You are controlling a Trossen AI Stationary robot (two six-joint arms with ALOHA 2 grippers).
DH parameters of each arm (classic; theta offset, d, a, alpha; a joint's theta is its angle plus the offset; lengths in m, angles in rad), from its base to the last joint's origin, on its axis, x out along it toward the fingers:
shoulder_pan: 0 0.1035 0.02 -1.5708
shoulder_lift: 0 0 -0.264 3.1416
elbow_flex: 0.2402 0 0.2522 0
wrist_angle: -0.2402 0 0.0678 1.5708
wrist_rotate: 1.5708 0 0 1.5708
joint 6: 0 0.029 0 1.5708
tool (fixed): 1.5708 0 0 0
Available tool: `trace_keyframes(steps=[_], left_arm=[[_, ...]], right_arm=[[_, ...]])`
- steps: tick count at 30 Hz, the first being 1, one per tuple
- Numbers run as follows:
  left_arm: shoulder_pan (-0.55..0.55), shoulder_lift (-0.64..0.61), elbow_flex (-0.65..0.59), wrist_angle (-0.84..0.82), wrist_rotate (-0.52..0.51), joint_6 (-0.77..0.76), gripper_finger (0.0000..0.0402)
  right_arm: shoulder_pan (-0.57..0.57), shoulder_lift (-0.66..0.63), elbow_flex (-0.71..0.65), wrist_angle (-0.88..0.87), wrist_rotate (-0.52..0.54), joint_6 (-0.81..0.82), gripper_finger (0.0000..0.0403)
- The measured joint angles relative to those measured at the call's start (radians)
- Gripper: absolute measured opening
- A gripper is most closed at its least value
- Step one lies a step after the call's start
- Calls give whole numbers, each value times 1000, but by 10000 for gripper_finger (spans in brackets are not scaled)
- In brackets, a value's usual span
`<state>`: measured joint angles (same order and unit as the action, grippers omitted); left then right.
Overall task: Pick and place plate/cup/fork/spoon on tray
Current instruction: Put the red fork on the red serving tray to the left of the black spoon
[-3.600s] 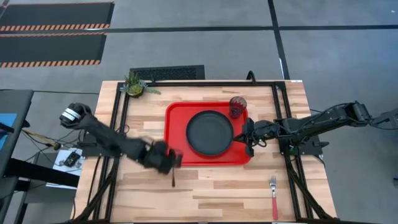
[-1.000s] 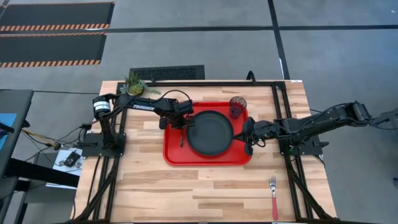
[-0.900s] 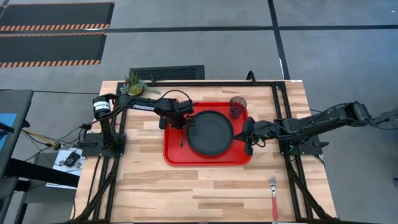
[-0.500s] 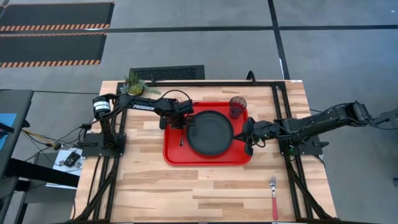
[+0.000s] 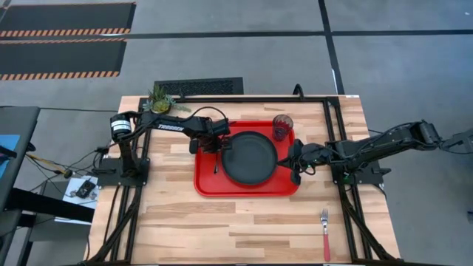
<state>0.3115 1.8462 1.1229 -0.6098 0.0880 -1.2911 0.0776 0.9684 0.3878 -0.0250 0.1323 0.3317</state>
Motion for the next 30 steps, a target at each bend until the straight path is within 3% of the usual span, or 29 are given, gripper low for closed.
trace_keyframes(steps=[17, 30], left_arm=[[3, -86, 0, -5, -104, 56, 48], [-26, -200, 0, -20, -220, 228, 45]], right_arm=[[0, 0, 0, -44, -2, 8, 11], [0, 0, 0, -92, -3, 26, 11]])
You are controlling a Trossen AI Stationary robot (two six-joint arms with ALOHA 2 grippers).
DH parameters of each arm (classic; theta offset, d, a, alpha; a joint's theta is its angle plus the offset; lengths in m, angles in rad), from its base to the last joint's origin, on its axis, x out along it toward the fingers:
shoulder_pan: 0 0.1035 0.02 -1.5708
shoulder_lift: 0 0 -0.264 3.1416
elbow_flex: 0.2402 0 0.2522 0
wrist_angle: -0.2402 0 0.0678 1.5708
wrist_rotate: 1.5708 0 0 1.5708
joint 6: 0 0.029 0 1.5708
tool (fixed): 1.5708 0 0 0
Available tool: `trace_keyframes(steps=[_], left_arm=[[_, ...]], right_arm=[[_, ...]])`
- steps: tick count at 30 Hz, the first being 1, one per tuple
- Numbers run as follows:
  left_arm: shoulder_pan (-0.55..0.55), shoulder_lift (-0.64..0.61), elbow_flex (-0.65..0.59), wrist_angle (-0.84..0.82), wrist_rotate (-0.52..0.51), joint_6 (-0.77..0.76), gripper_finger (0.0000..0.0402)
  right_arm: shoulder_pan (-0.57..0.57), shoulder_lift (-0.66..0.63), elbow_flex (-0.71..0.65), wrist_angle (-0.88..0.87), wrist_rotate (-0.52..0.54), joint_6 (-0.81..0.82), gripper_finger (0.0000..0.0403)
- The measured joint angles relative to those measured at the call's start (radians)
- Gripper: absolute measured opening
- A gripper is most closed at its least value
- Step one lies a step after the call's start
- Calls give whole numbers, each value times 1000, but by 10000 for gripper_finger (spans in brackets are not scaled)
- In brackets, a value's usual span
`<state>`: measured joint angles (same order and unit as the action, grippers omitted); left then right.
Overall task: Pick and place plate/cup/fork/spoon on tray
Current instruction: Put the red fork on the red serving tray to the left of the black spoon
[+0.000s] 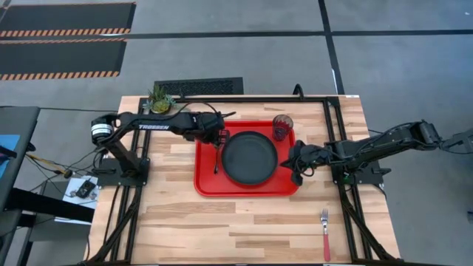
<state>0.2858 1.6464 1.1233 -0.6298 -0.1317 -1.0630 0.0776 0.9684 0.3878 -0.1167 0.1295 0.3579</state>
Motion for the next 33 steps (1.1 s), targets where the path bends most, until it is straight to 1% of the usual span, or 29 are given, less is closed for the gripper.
trace_keyframes(steps=[4, 6, 10, 14, 16, 19, 25, 30, 33], left_arm=[[-37, -4, -1, 4, -1, 81, 19], [-57, -5, -23, 36, 10, 100, 5], [-104, -29, -108, 110, 56, 86, 2], [-147, -102, -201, 207, 26, 78, 0], [-163, -148, -254, 292, 2, 106, 0], [-174, -230, -344, 420, -1, 152, 0], [-167, -399, -549, 675, 2, 245, 0], [-149, -516, -680, 773, 19, 265, 0], [-140, -572, -738, 792, 19, 285, 0]], right_arm=[[1, -1, 0, -32, -2, 22, 11], [3, -9, 5, -77, -5, 43, 11], [31, -47, 58, -234, -12, 71, 11], [74, -101, 108, -373, -15, 135, 11], [102, -130, 115, -396, -15, 196, 9], [150, -154, 115, -402, -15, 316, 7], [271, -130, 116, -400, 63, 603, 7], [337, -72, 116, -386, 109, 828, 7], [340, -38, 116, -323, 136, 874, 7]])
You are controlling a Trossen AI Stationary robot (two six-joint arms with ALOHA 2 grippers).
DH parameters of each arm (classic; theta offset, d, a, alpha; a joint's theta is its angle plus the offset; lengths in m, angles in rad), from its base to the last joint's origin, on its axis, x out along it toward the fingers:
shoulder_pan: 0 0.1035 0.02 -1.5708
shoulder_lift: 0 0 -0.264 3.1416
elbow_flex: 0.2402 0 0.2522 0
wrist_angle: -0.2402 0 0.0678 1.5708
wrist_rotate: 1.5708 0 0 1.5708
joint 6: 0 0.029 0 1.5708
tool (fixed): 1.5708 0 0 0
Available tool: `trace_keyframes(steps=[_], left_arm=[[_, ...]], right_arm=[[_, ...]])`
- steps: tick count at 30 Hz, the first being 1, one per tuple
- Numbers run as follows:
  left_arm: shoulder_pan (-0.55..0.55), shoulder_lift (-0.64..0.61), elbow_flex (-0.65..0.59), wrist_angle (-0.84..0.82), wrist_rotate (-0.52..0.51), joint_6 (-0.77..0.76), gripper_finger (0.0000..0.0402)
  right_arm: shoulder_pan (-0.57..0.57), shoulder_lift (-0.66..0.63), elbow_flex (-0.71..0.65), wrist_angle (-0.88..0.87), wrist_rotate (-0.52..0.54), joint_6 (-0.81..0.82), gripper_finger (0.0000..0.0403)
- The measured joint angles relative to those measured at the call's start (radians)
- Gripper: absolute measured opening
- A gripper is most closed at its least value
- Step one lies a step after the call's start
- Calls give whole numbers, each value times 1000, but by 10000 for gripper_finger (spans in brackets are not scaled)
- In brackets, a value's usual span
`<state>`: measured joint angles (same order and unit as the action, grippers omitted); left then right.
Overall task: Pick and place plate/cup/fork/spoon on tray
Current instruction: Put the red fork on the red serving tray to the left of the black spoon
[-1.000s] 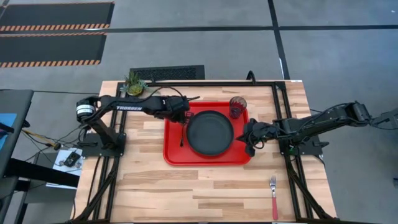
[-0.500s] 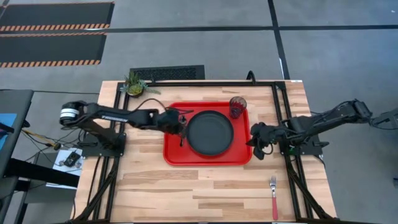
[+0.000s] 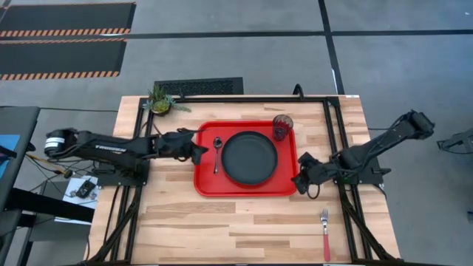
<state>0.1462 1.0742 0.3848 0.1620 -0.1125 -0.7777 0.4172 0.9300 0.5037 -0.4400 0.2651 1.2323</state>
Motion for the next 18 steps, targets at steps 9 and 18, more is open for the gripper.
trace_keyframes(steps=[9, 18], left_arm=[[33, -75, -91, 14, 27, 18, 0], [41, -75, -92, 21, 19, 13, 0]], right_arm=[[-219, 140, 0, 235, 29, -105, 7], [-445, 289, 25, 388, -53, -317, 7]])
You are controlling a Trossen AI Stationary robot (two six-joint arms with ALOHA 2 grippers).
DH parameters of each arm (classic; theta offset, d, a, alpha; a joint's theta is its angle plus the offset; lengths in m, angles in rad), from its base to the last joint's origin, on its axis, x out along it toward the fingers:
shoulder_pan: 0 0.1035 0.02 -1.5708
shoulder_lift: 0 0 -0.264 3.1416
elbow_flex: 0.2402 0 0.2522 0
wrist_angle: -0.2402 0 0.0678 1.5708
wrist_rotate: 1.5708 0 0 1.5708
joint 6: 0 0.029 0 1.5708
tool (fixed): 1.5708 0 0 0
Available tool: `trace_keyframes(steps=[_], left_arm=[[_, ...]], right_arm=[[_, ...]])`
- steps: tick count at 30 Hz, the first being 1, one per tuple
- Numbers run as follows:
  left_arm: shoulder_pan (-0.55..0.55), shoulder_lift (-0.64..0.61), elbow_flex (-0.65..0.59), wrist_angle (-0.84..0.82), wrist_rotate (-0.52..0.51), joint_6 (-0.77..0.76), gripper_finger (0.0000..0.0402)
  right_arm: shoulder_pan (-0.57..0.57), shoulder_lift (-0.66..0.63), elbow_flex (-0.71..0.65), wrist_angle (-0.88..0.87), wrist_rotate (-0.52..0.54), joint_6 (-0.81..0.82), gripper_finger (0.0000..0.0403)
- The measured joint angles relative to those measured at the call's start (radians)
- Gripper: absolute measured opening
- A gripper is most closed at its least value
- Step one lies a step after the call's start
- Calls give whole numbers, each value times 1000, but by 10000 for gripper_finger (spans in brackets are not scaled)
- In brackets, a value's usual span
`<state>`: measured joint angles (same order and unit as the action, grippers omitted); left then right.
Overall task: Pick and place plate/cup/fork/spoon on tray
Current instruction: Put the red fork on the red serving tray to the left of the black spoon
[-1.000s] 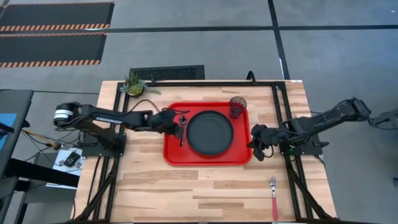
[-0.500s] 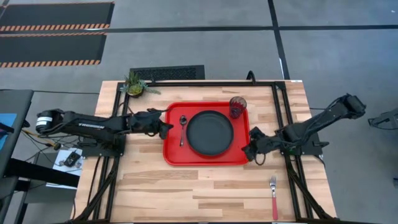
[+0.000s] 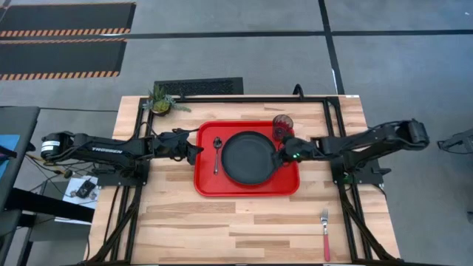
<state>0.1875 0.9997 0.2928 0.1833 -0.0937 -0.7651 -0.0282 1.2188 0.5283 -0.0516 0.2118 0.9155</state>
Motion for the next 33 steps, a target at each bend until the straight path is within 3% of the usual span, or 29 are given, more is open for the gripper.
trace_keyframes(steps=[9, 16, 22, 33], left_arm=[[0, 0, 0, 3, -25, -7, 0], [0, 0, 0, 20, -19, 20, 0], [0, 0, 0, 29, -21, 32, 0], [0, 1, 0, 75, -18, 76, 0]], right_arm=[[-50, 98, 108, -39, -80, -133, 7], [68, 51, 198, -202, -86, -106, 6], [287, 32, 199, -270, -51, 75, 5], [734, 46, 198, -357, 56, 678, 6]])
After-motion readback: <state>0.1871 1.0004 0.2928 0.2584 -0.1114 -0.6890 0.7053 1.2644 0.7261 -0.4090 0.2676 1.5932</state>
